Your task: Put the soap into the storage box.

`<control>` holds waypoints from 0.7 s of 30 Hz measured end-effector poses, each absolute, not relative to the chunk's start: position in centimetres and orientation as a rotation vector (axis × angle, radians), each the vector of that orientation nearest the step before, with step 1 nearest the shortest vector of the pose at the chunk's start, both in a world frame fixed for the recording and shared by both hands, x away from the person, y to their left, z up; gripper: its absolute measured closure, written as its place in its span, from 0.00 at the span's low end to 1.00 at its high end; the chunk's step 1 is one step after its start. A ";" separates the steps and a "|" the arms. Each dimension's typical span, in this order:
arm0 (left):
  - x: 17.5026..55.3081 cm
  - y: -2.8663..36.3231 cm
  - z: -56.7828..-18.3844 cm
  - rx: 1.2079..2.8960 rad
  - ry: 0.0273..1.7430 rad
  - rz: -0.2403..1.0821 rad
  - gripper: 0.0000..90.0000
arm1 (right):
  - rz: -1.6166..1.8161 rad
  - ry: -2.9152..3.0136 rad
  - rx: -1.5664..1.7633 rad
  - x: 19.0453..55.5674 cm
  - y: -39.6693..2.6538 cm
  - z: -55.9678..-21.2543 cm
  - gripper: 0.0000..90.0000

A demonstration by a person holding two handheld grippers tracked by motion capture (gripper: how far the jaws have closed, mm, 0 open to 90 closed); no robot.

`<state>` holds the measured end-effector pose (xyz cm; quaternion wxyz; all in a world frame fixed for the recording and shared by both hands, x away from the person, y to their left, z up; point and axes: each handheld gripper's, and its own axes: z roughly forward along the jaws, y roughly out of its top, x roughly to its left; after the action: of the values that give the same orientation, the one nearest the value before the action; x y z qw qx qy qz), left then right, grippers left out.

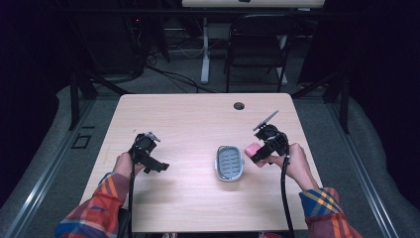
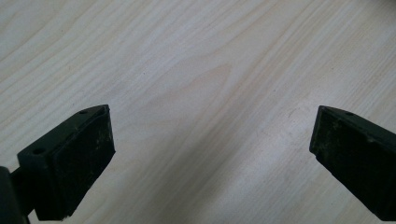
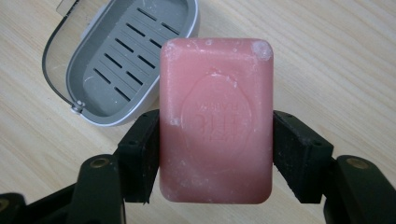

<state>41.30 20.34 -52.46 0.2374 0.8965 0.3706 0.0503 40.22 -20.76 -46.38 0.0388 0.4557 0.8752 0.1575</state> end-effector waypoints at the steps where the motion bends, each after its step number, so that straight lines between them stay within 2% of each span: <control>1: 41.3 20.3 -52.5 2.457 1.013 0.134 0.00 | 0.480 2.682 1.404 40.2 -20.7 -46.4 0.41; 21: 41.4 20.1 -52.4 2.463 1.009 0.147 0.00 | 0.478 2.726 1.330 40.2 -19.1 -45.9 0.41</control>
<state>41.37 20.14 -52.45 0.2355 0.8979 0.3679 0.0536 40.22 -19.09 -45.88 0.0355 0.4330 0.8872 0.1556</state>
